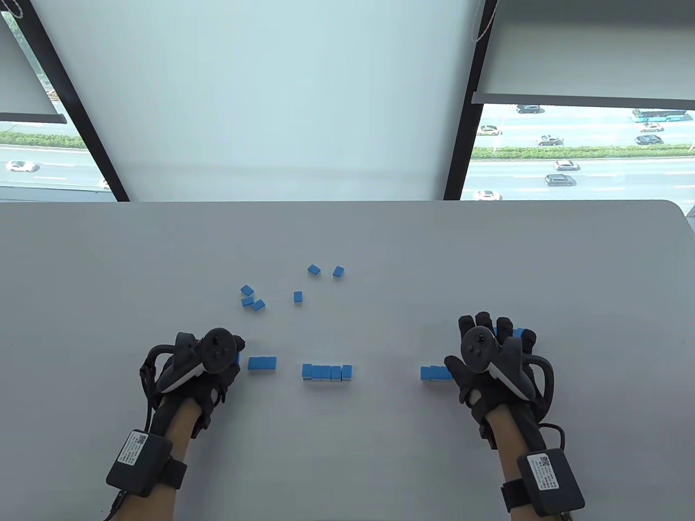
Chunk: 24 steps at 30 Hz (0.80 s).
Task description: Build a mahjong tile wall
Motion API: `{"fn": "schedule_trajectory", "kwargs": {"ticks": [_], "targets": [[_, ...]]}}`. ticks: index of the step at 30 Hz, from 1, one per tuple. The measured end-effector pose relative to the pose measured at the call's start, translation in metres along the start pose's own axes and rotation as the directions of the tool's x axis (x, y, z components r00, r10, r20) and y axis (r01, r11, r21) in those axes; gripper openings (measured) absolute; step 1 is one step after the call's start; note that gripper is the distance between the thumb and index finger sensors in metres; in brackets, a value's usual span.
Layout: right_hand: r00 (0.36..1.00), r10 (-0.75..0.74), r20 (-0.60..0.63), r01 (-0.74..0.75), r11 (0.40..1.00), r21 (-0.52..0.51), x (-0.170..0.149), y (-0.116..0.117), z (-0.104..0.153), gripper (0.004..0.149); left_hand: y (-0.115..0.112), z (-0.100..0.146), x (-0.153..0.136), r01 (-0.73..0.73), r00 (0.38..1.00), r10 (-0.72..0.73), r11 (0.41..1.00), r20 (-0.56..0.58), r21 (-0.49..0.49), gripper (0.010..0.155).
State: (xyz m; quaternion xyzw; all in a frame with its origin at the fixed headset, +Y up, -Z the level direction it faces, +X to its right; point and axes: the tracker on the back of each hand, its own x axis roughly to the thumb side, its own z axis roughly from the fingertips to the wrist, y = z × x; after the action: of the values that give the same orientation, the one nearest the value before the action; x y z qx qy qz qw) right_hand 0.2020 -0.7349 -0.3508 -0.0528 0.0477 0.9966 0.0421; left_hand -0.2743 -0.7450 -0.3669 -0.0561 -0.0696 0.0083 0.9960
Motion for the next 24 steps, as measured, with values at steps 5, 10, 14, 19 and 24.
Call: {"fn": "schedule_trajectory", "kwargs": {"ticks": [5, 10, 14, 19, 24], "targets": [[1.0, 0.009, 0.005, -0.009, 1.0, 0.002, 0.0019, 0.0009, 0.0, 0.08, -0.0079, -0.0042, 0.0058, 0.02, 1.0, -0.02, 1.0, 0.012, -0.011, 0.056], [1.0, 0.008, 0.004, -0.008, 1.0, 0.0, 0.0017, 0.0011, -0.0001, 0.08, -0.0091, -0.0054, 0.009, 0.042, 0.999, -0.042, 0.999, 0.019, -0.009, 0.055], [1.0, 0.006, -0.001, -0.006, 1.0, 0.002, 0.0008, 0.001, -0.0001, 0.08, -0.0094, -0.0054, 0.0098, 0.051, 0.999, -0.05, 0.999, 0.019, -0.015, 0.055], [1.0, 0.003, -0.002, -0.003, 1.0, 0.002, 0.0006, 0.0008, -0.0001, 0.079, -0.0097, -0.0053, 0.0096, 0.042, 0.999, -0.042, 0.999, 0.012, -0.023, 0.055], [1.0, 0.005, 0.002, -0.005, 1.0, -0.001, 0.0008, 0.0006, -0.0001, 0.08, -0.004, -0.0054, 0.0084, 0.015, 1.0, -0.014, 0.994, 0.005, -0.104, 0.059]]}}
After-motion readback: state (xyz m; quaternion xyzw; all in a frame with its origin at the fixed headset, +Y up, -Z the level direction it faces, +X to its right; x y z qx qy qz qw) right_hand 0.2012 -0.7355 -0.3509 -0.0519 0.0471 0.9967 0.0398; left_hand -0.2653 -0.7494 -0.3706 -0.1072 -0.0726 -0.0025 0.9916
